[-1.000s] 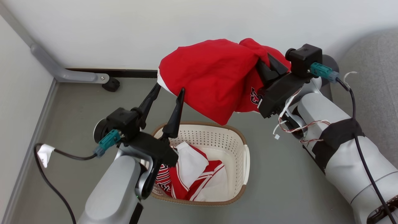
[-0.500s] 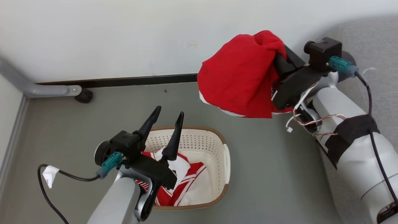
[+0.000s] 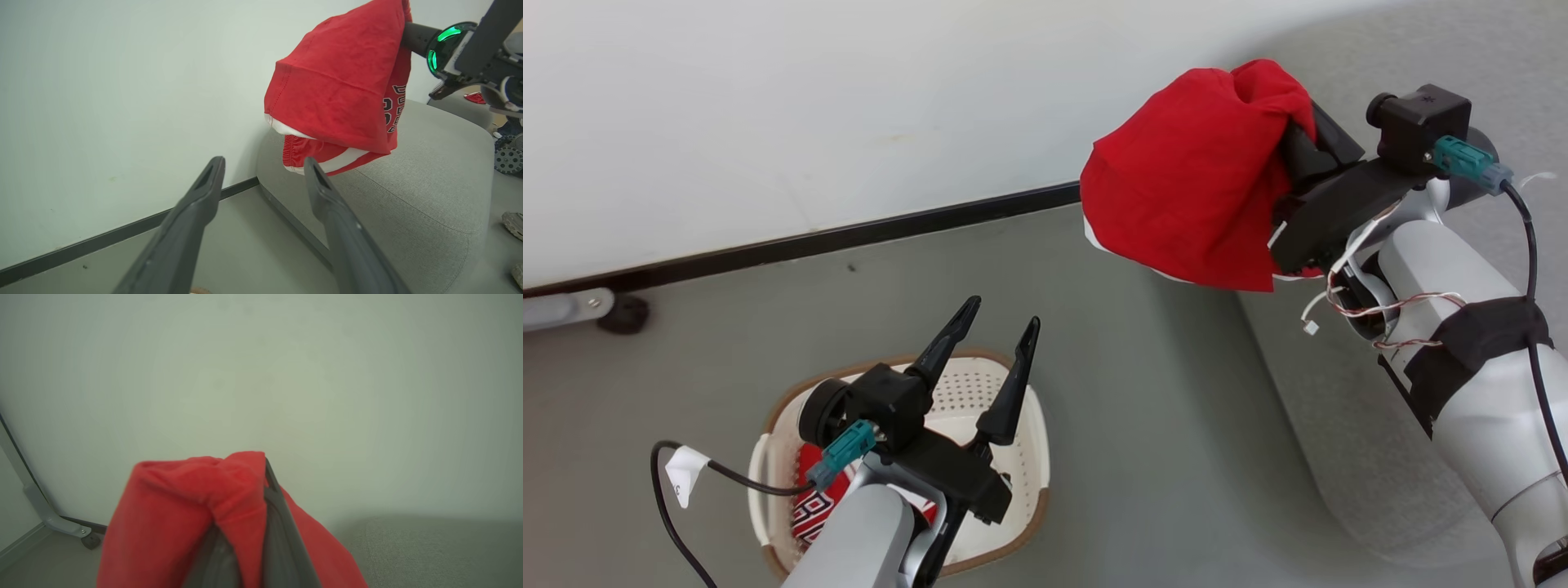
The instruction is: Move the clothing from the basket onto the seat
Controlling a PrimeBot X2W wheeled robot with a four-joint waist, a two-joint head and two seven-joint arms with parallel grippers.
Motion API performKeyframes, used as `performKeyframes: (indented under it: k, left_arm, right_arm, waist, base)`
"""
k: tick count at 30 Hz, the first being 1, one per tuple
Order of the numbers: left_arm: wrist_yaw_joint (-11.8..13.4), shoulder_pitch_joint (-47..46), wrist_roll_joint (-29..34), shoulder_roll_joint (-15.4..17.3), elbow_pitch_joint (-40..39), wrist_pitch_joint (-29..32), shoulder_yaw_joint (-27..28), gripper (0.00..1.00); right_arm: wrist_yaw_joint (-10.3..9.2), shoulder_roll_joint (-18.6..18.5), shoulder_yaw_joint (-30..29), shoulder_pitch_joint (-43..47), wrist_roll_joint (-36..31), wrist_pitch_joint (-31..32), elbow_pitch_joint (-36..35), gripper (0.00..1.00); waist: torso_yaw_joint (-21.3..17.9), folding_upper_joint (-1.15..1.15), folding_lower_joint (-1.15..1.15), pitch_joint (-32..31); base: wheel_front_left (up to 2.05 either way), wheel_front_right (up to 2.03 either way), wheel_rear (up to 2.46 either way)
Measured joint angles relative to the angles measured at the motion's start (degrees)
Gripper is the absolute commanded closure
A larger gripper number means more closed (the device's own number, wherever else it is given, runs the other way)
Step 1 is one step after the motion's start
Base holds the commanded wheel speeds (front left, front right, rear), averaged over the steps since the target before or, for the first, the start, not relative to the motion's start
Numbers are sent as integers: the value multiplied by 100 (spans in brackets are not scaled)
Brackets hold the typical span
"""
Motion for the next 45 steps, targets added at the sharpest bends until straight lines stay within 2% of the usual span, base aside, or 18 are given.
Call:
performKeyframes:
  k: [12,16,24,31,45]
  left_arm:
    - [-5,44,45,2,-183,0,-227,0]
    - [-7,165,42,-2,-318,0,-422,0]
    - [-7,226,21,2,-528,0,-758,0]
    - [-7,224,1,59,-612,0,-970,0]
    - [-7,213,-16,448,-812,0,-1113,0]
  right_arm:
    - [-46,-90,-218,227,-41,0,-110,100]
    - [-51,-212,-355,230,-57,0,-186,100]
    - [-151,-487,-701,387,-74,0,-472,100]
    - [-327,-1068,-1165,458,-73,0,-717,100]
    - [-749,-1548,-1920,457,-26,0,-1140,100]
  waist:
    - [-958,0,0,17]
    - [-1329,0,0,20]
    - [-1803,0,-1,108]
    - [-1916,0,0,415]
    - [-1705,0,0,1086]
  base:
    - [0,0,0]
    - [0,0,0]
    - [0,0,0]
    - [0,0,0]
    - [0,0,0]
